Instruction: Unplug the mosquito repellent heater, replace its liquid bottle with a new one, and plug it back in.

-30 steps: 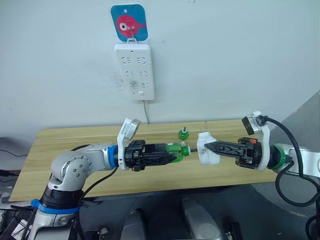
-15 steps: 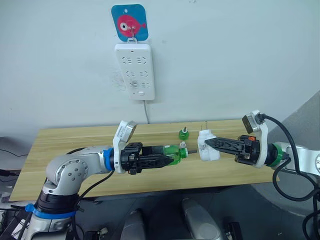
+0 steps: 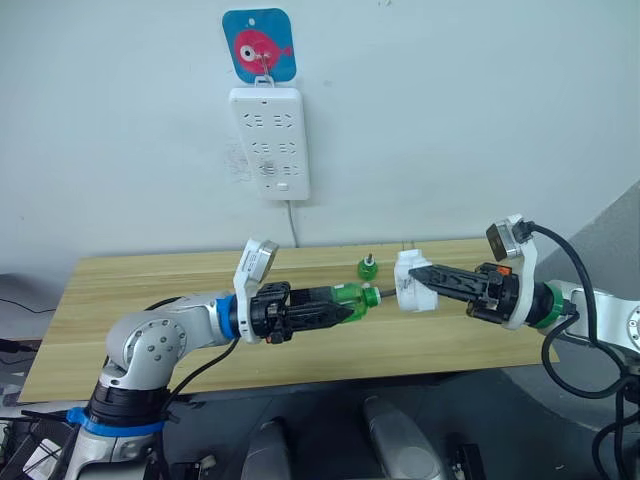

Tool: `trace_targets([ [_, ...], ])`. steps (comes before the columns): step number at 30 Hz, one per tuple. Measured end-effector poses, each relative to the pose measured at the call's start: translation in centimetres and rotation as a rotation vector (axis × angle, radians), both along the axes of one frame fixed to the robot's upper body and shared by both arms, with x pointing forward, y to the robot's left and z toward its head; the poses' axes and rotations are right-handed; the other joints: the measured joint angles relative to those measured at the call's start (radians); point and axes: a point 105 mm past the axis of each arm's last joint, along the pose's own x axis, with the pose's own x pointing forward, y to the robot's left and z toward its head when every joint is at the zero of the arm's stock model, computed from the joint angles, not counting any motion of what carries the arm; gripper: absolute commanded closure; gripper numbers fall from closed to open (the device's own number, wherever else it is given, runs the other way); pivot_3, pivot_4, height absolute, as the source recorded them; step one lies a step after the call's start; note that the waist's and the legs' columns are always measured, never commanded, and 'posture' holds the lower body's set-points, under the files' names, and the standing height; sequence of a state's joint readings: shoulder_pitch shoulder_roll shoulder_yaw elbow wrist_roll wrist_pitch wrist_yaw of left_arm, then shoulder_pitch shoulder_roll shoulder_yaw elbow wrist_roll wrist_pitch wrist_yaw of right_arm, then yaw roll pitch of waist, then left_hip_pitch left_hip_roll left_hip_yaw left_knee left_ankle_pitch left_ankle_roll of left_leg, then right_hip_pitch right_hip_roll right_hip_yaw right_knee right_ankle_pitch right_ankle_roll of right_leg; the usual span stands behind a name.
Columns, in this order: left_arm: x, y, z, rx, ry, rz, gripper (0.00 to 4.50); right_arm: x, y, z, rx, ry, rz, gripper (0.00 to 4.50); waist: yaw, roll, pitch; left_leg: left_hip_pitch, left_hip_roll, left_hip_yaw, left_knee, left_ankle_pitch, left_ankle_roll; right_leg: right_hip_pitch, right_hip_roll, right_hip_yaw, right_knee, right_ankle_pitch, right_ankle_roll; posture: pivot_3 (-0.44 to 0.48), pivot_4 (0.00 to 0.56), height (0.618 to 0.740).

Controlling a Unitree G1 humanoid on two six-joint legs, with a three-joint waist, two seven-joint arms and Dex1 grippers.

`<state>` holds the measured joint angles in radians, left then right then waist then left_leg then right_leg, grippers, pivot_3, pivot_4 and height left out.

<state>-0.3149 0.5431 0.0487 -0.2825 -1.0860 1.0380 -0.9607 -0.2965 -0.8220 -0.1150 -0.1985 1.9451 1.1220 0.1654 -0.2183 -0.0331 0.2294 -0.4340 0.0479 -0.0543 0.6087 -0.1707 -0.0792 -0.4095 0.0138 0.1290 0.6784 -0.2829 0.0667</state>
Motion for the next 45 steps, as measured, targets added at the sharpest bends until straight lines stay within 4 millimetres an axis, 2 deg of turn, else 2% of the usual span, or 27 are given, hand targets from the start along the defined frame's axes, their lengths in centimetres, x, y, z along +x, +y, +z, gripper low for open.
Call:
trace_targets([
  [11, 0.0, 0.0, 0.0, 0.006, 0.025, -0.012, 2.21, -0.7, -0.1, 0.0, 0.013, 0.006, 0.044, 1.56, 0.0, 0.0, 0.0, 0.0, 0.0, 0.0, 0.0, 0.0, 0.0, 0.0, 0.0, 0.0, 0.0, 0.0, 0.0, -0.254, 0.205, 0.733],
  [35, 0.1, -0.5, 0.4, -0.041, 0.035, -0.018, 2.21, -0.4, 0.9, 0.7, 0.065, -0.029, 0.05, 1.56, 0.0, 0.0, 0.0, 0.0, 0.0, 0.0, 0.0, 0.0, 0.0, 0.0, 0.0, 0.0, 0.0, 0.0, 0.0, -0.252, 0.21, 0.733],
  [45, 0.4, -0.7, 0.7, -0.047, 0.051, -0.036, 2.21, -0.9, 1.3, 0.9, 0.066, -0.04, 0.086, 1.56, 0.0, 0.0, 0.0, 0.0, 0.0, 0.0, 0.0, 0.0, 0.0, 0.0, 0.0, 0.0, 0.0, 0.0, 0.0, -0.254, 0.21, 0.733],
])
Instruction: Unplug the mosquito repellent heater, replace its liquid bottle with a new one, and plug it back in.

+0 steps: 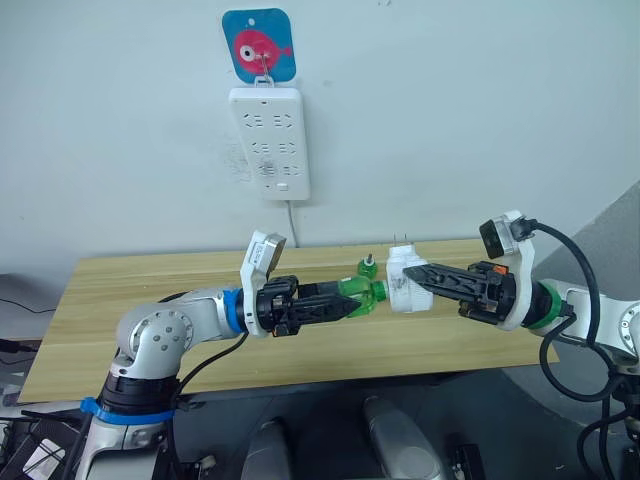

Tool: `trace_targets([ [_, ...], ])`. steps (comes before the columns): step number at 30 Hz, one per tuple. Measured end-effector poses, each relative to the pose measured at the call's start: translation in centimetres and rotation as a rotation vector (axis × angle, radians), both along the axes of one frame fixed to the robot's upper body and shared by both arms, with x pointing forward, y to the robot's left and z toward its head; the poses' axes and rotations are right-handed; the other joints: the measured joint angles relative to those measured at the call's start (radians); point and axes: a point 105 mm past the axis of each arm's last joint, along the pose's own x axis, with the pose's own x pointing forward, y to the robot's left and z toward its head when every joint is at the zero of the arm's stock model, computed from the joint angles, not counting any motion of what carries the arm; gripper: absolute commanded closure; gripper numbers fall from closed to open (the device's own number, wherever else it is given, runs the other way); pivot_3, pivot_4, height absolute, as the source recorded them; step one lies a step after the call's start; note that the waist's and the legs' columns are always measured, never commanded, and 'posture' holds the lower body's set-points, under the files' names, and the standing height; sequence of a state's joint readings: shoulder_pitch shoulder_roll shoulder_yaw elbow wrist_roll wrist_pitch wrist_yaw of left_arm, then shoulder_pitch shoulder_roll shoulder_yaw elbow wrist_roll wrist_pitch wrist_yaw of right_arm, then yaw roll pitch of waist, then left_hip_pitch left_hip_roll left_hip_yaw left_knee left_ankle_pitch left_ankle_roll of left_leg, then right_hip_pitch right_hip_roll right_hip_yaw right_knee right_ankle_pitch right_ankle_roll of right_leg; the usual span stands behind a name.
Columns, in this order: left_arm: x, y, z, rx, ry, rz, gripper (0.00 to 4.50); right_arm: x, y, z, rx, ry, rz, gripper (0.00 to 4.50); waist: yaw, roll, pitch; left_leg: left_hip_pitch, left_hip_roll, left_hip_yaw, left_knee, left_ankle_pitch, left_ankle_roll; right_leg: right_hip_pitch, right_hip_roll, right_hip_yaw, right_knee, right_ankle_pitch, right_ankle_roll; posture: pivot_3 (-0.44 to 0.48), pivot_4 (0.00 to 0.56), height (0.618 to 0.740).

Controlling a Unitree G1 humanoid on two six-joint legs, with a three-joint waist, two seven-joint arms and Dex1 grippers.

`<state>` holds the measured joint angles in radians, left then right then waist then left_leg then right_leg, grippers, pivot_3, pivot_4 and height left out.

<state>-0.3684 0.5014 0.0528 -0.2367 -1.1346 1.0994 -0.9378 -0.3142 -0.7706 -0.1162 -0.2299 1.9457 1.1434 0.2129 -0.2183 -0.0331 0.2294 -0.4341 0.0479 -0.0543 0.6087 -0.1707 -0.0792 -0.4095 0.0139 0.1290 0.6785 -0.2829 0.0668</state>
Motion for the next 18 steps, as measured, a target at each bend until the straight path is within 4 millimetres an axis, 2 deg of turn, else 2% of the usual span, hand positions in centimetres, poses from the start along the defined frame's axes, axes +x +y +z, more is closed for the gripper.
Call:
trace_targets([
  [11, -0.1, 0.17, -0.23, 0.032, -0.03, -0.039, 2.21, -0.45, 0.38, 0.13, -0.004, -0.006, 0.046, 1.56, 0.0, 0.0, 0.0, 0.0, 0.0, 0.0, 0.0, 0.0, 0.0, 0.0, 0.0, 0.0, 0.0, 0.0, 0.0, -0.256, 0.206, 0.733],
  [18, 0.19, -0.15, -0.26, 0.057, -0.146, -0.051, 2.21, -0.59, 0.36, 0.17, -0.043, -0.016, 0.068, 1.56, 0.0, 0.0, 0.0, 0.0, 0.0, 0.0, 0.0, 0.0, 0.0, 0.0, 0.0, 0.0, 0.0, 0.0, 0.0, -0.251, 0.202, 0.733],
])
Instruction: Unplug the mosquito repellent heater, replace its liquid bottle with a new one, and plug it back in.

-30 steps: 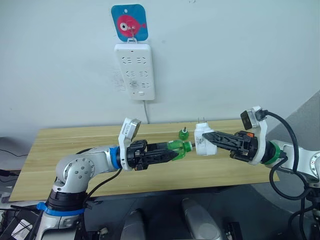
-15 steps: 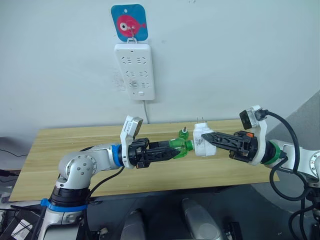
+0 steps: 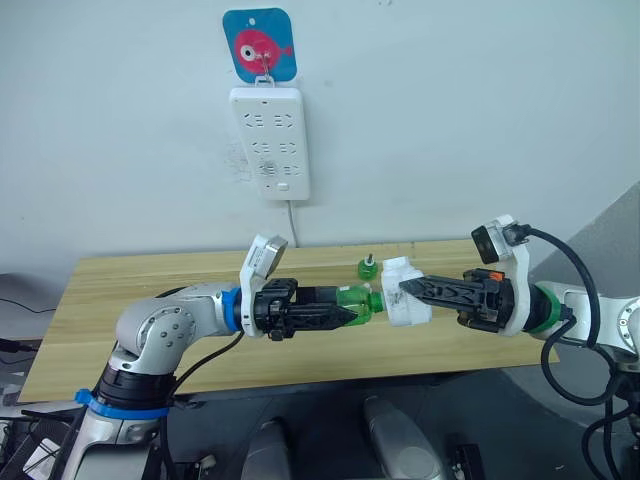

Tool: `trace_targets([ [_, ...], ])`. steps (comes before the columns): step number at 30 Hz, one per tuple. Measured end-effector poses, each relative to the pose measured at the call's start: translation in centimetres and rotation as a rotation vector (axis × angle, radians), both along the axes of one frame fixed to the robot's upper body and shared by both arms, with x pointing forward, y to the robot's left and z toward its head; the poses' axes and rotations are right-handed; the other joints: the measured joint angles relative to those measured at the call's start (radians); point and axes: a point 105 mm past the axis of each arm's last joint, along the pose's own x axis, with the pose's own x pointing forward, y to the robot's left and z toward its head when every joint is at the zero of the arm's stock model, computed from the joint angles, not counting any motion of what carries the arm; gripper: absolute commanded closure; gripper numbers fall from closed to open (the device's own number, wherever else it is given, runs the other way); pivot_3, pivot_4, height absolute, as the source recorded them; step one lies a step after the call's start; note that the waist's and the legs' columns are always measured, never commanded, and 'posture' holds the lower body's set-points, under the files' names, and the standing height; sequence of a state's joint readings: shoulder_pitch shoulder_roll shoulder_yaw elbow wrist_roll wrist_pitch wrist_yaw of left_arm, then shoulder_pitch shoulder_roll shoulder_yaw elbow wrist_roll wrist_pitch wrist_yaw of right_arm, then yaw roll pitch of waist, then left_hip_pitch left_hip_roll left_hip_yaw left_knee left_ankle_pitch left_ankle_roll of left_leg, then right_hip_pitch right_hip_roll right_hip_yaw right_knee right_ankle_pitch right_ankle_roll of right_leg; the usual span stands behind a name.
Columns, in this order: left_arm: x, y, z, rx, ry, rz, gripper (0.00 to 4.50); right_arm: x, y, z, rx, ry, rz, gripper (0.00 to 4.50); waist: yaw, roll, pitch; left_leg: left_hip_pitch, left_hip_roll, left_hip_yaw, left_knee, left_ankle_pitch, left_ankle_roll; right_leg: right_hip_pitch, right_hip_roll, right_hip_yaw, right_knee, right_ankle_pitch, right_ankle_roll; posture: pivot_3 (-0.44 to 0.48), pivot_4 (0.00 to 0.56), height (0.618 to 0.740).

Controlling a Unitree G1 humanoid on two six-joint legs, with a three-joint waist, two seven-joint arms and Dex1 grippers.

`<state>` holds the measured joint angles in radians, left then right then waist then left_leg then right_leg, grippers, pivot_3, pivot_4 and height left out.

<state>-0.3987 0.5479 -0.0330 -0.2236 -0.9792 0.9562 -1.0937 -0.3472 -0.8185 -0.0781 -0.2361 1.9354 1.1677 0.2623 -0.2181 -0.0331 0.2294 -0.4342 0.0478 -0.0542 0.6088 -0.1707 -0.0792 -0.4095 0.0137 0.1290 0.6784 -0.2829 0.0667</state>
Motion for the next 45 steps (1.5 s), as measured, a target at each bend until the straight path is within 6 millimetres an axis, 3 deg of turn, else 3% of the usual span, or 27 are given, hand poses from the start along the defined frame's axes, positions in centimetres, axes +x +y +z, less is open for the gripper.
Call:
trace_targets([
  [18, -0.4, -0.3, -0.2, 0.014, -0.065, 0.017, 2.21, 0.2, 0.9, 0.0, -0.028, -0.021, -0.019, 1.56, 0.001, 0.0, 0.0, 0.0, 0.0, 0.0, 0.0, 0.0, 0.0, 0.0, 0.0, 0.0, 0.0, 0.0, 0.0, -0.25, 0.209, 0.733],
  [22, -0.5, -1.2, -0.7, 0.013, -0.101, 0.012, 2.21, -0.1, 1.2, -0.3, -0.051, -0.018, 0.001, 0.15, 0.003, 0.0, 0.0, 0.0, 0.0, 0.0, 0.0, 0.0, 0.0, 0.0, 0.0, 0.0, 0.0, 0.0, 0.0, -0.254, 0.211, 0.733],
  [23, -0.6, -1.5, -0.9, 0.01, -0.101, 0.005, 2.21, -0.4, 1.4, -0.4, -0.058, -0.017, 0.018, 0.0, 0.003, 0.0, 0.0, 0.0, 0.0, 0.0, 0.0, 0.0, 0.0, 0.0, 0.0, 0.0, 0.0, 0.0, 0.0, -0.254, 0.211, 0.733],
  [32, 0.3, -2.1, -0.7, -0.017, -0.151, 0.054, 2.21, -1.1, 0.9, -1.1, -0.148, -0.019, 0.017, 0.0, 0.003, 0.0, 0.0, 0.0, 0.0, 0.0, 0.0, 0.0, 0.0, 0.0, 0.0, 0.0, 0.0, 0.0, 0.0, -0.259, 0.21, 0.733],
  [38, 2.0, -2.1, -0.5, -0.027, -0.142, 0.161, 2.21, -2.5, 1.4, -1.4, -0.256, -0.108, 0.064, 0.0, 0.003, 0.0, 0.0, 0.0, 0.0, 0.0, 0.0, 0.0, 0.0, 0.0, 0.0, 0.0, 0.0, 0.0, 0.0, -0.261, 0.209, 0.733],
  [43, 3.0, -2.4, 0.3, -0.036, -0.145, 0.198, 2.21, -3.5, 0.8, -3.3, -0.401, -0.224, 0.076, 0.0, 0.017, 0.0, 0.0, 0.0, 0.0, 0.0, 0.0, 0.0, 0.0, 0.0, 0.0, 0.0, 0.0, 0.0, 0.0, -0.258, 0.209, 0.733],
  [45, 3.2, -2.2, 0.6, -0.038, -0.152, 0.213, 2.21, -3.4, 0.0, -4.2, -0.461, -0.256, 0.067, 0.38, 0.019, 0.0, 0.0, 0.0, 0.0, 0.0, 0.0, 0.0, 0.0, 0.0, 0.0, 0.0, 0.0, 0.0, 0.0, -0.257, 0.209, 0.733],
])
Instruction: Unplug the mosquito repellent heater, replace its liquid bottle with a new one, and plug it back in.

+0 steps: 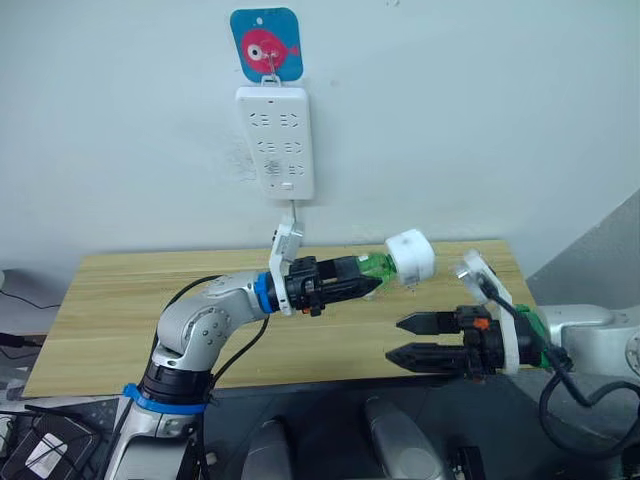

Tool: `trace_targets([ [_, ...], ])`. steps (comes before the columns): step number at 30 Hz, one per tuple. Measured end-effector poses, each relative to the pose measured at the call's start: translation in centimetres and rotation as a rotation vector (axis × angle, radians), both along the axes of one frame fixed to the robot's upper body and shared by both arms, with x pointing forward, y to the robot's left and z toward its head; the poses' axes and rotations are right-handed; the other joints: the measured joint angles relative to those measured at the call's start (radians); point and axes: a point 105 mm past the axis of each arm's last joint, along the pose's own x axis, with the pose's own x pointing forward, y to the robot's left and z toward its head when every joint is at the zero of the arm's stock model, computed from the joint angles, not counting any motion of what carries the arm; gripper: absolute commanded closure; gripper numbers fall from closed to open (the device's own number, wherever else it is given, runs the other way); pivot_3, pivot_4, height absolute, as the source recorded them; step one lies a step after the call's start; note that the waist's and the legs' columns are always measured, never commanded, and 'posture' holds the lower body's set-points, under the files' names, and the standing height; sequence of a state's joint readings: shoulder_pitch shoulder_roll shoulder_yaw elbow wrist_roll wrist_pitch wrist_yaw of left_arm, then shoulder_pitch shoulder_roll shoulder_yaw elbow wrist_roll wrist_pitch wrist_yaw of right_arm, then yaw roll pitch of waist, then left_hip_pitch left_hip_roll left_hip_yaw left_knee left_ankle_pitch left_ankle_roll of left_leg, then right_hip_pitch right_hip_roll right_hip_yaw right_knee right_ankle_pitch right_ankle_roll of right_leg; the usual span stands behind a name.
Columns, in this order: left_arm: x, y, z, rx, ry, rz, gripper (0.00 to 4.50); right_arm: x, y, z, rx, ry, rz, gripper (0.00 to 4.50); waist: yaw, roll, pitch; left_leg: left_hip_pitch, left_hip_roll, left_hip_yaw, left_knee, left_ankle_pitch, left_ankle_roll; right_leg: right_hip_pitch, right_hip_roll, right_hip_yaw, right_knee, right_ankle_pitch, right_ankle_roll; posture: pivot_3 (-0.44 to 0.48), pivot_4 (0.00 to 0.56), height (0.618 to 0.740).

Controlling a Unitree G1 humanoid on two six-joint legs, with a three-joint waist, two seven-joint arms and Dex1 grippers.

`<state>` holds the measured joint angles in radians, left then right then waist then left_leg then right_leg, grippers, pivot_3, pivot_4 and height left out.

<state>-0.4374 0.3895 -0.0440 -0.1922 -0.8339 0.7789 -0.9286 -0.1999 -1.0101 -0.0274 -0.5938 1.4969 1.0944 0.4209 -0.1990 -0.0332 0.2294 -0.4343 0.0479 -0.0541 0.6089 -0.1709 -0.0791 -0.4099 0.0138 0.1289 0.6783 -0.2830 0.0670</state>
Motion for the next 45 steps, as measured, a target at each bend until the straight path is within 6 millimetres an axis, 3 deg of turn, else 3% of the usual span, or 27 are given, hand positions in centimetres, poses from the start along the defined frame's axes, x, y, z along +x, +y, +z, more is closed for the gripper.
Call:
trace_targets([
  [3, -0.3, 0.4, 0.0, 0.018, 0.023, -0.029, 2.21, 0.9, -1.8, -0.1, 0.0, -0.11, -0.042, 1.26, 0.003, 0.0, 0.0, 0.0, 0.0, 0.0, 0.0, 0.0, 0.0, 0.0, 0.0, 0.0, 0.0, 0.0, 0.0, -0.26, 0.209, 0.733],
  [6, -1.4, 1.6, -0.3, 0.075, 0.071, -0.103, 2.21, 3.9, -5.9, 0.3, -0.083, -0.227, -0.156, 2.42, -0.002, 0.0, 0.0, 0.001, 0.0, 0.002, 0.001, 0.0, 0.0, 0.001, -0.001, 0.001, 0.0, 0.0, 0.0, -0.269, 0.208, 0.733],
  [7, -1.8, 1.8, -0.3, 0.089, 0.079, -0.132, 2.21, 4.8, -6.4, 0.8, -0.084, -0.273, -0.177, 2.8, -0.005, -0.001, 0.001, 0.002, 0.0, 0.002, 0.001, 0.0, 0.0, 0.001, -0.001, 0.001, 0.0, 0.0, 0.0, -0.272, 0.207, 0.733],
  [9, -2.9, 1.7, -0.3, 0.107, 0.088, -0.206, 2.21, 6.5, -6.5, 1.9, -0.062, -0.372, -0.193, 3.55, -0.016, -0.002, 0.001, 0.002, 0.0, 0.002, 0.001, 0.0, 0.0, 0.001, -0.001, 0.001, 0.0, 0.0, 0.0, -0.274, 0.208, 0.733],
  [12, -3.9, 1.4, -0.1, 0.105, 0.099, -0.28, 2.21, 7.7, -5.6, 1.5, -0.06, -0.415, -0.163, 4.5, -0.022, -0.002, 0.001, 0.001, 0.0, 0.001, 0.0, 0.0, 0.0, 0.001, -0.001, 0.0, 0.0, 0.0, 0.0, -0.276, 0.208, 0.733],
  [18, -4.0, 0.7, 0.8, 0.082, 0.097, -0.31, 2.21, 6.0, -0.7, 0.0, 0.032, -0.348, 0.021, 4.5, -0.021, -0.001, 0.002, 0.001, 0.0, -0.001, -0.001, 0.0, 0.0, 0.001, -0.001, -0.001, 0.001, -0.001, 0.001, -0.272, 0.209, 0.733],
  [26, -2.1, 1.1, 0.6, 0.086, 0.037, -0.186, 2.21, 2.2, 1.1, 1.7, 0.11, -0.231, 0.141, 4.5, -0.019, -0.001, 0.002, 0.001, 0.0, -0.001, 0.0, 0.0, 0.0, 0.001, -0.001, -0.001, 0.001, -0.001, 0.001, -0.273, 0.204, 0.733],
  [29, -1.2, 1.4, -0.7, 0.128, 0.026, -0.125, 2.21, 1.4, 1.5, 3.6, 0.166, -0.23, 0.17, 4.5, -0.023, -0.001, 0.002, 0.001, 0.0, 0.0, 0.001, 0.0, 0.0, 0.001, -0.001, 0.0, 0.001, 0.0, 0.001, -0.277, 0.203, 0.733],
  [34, -1.8, 1.3, -2.3, 0.179, 0.003, -0.162, 2.21, 2.2, 2.1, 5.6, 0.219, -0.268, 0.128, 4.5, -0.023, -0.001, 0.002, 0.001, 0.0, 0.0, 0.0, 0.0, 0.0, 0.001, -0.001, 0.0, 0.001, 0.0, 0.001, -0.282, 0.2, 0.733],
  [45, -3.7, 1.5, -2.6, 0.198, 0.033, -0.26, 2.21, 5.5, 1.6, 5.0, 0.17, -0.349, -0.035, 4.5, -0.023, -0.001, 0.002, 0.0, 0.0, -0.001, 0.0, 0.0, 0.0, 0.001, -0.001, -0.001, 0.001, 0.0, 0.001, -0.275, 0.198, 0.733],
])
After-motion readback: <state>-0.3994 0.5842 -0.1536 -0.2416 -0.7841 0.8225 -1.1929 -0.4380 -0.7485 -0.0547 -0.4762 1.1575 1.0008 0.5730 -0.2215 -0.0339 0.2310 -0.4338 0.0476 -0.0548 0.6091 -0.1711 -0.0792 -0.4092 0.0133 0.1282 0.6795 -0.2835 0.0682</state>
